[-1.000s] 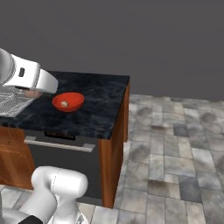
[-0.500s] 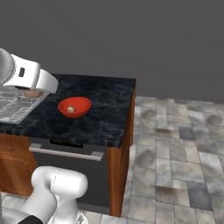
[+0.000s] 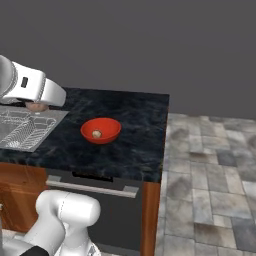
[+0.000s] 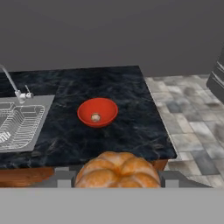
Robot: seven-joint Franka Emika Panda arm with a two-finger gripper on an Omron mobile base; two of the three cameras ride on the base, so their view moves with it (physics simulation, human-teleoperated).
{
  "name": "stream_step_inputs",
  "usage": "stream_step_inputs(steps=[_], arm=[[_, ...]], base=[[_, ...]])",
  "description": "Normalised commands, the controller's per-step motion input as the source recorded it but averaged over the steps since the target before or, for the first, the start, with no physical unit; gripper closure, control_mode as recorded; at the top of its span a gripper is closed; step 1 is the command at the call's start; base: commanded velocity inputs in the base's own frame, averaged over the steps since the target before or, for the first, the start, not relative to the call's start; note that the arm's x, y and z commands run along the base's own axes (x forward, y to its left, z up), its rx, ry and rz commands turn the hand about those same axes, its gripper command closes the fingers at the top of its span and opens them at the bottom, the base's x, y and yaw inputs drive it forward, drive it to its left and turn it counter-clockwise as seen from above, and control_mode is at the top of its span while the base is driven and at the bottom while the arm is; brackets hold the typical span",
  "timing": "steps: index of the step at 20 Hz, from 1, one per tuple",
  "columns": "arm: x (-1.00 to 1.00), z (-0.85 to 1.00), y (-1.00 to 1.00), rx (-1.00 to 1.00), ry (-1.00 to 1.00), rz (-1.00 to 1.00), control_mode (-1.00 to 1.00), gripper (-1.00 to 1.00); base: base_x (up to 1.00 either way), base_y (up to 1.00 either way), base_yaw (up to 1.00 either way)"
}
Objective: Pick the tangerines from the cabinet and place them in one bowl. Pick the lemon wedge from the sink and place it in the other bowl.
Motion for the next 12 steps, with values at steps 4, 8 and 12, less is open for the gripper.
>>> stream_step_inputs(steps=[4, 8, 12], arm=[[0.00, 0.00, 0.00, 0.00, 0.00, 0.00, 1.00, 1.00], [0.00, 0.00, 0.00, 0.00, 0.00, 0.00, 1.00, 1.00], [0.00, 0.00, 0.00, 0.00, 0.00, 0.00, 1.00, 1.00]], base=[[0.34, 0.34, 0.00], [0.46, 0.23, 0.00], [0.49, 0.26, 0.00]])
